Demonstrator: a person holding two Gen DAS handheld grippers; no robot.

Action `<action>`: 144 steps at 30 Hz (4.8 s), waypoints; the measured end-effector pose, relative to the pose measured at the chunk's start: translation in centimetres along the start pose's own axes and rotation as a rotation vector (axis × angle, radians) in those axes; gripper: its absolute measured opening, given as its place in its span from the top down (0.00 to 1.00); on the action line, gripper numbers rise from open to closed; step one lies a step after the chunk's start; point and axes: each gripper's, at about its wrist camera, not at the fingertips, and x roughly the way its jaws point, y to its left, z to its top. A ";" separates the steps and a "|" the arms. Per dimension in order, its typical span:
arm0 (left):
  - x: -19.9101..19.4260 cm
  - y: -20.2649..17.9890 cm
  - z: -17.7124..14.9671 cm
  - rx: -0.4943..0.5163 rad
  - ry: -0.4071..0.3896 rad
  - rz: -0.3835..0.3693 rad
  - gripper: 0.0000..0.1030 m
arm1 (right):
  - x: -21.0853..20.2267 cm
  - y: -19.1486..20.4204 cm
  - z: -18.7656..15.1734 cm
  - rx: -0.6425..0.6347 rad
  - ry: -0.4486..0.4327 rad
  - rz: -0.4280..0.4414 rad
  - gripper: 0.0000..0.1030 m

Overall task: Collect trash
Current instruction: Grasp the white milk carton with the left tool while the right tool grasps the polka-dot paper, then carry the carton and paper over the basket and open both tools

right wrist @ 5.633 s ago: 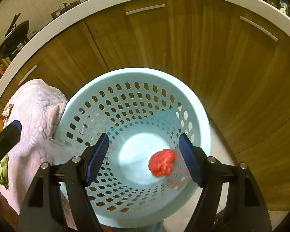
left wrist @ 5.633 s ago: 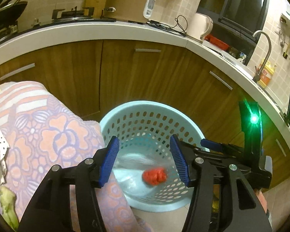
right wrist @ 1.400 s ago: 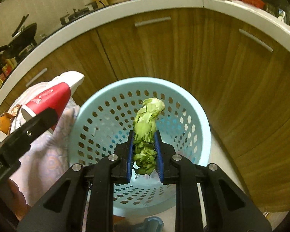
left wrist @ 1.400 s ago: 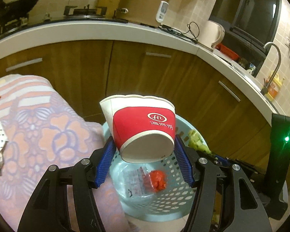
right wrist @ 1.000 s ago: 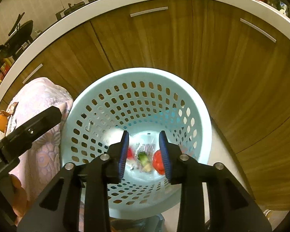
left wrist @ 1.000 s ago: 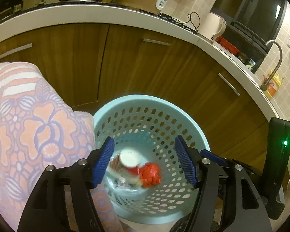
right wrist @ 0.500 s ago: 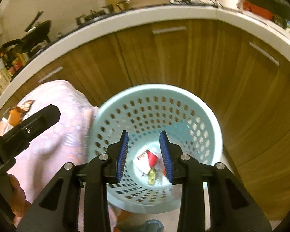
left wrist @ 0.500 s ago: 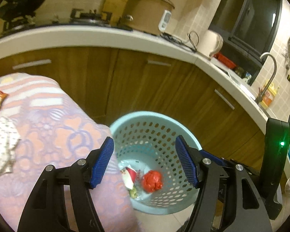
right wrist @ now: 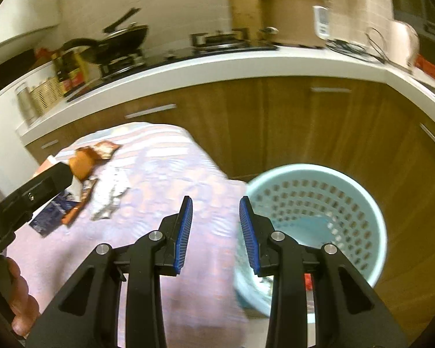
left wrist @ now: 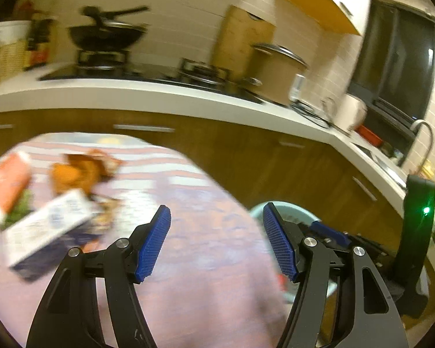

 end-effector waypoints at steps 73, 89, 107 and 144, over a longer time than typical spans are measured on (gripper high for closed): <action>-1.6 15.2 -1.0 -0.092 0.097 0.218 0.46 | 13.9 16.0 0.6 -0.280 0.232 0.104 0.33; -1.6 12.1 0.0 -0.068 0.066 0.172 0.46 | 9.6 11.6 1.4 -0.187 0.140 0.101 0.85; 2.1 -1.4 1.2 0.086 0.072 -0.050 0.46 | 0.3 -0.1 3.5 -0.055 0.013 -0.045 0.85; 14.7 -12.3 -3.1 0.153 0.285 -0.193 0.37 | 4.3 -18.0 -1.9 0.257 0.217 -0.133 0.45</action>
